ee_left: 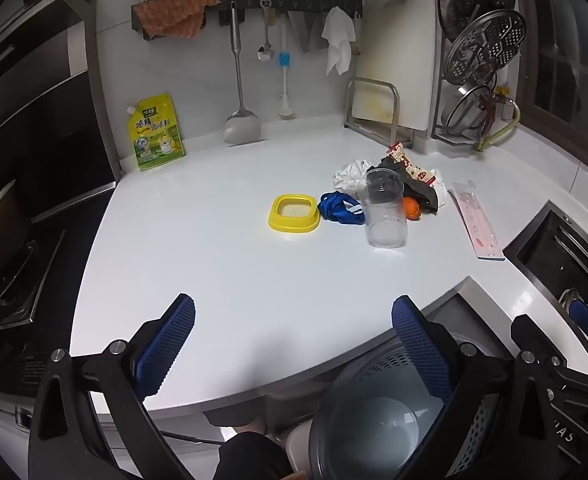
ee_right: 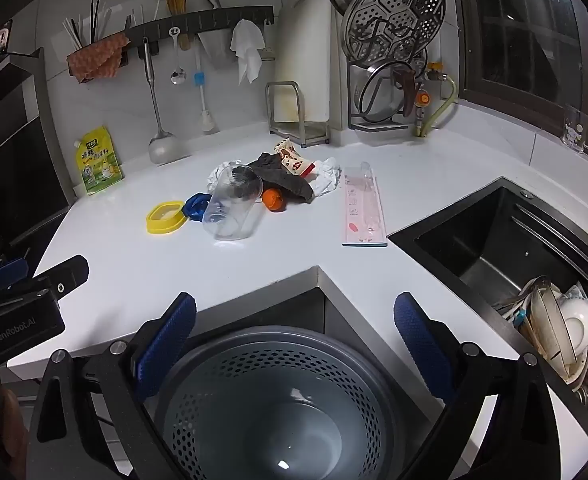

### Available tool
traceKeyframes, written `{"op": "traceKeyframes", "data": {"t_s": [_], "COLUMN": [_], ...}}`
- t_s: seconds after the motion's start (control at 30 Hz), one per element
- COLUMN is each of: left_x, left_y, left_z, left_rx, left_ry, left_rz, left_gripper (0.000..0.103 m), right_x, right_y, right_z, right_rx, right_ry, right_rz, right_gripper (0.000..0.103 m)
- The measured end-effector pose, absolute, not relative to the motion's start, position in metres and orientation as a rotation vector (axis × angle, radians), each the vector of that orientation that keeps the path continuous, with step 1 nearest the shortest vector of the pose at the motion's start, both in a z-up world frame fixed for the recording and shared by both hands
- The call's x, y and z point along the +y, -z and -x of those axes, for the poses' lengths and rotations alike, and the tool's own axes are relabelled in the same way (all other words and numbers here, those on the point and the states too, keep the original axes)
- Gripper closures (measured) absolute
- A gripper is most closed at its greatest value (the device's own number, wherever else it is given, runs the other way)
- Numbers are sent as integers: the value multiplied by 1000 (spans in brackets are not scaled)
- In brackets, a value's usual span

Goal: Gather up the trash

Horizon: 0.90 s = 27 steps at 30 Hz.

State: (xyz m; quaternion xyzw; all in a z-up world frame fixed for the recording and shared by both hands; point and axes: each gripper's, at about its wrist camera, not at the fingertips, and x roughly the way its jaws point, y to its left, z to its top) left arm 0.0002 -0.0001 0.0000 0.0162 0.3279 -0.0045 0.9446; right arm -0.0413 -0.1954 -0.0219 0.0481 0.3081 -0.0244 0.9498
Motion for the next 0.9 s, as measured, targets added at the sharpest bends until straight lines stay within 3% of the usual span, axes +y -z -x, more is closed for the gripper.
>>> {"op": "traceKeyframes", "data": {"t_s": [0.9], "left_x": [-4], "left_y": [-5], "left_z": [9], "left_rx": [652], "left_ry": [15], "left_rz": [-47], "left_gripper": [6], "right_x": [-199], "right_y": [12], "right_z": [51], "right_rx": [606], "right_ry": [77], "right_rz": [-86], "right_gripper": [8]}}
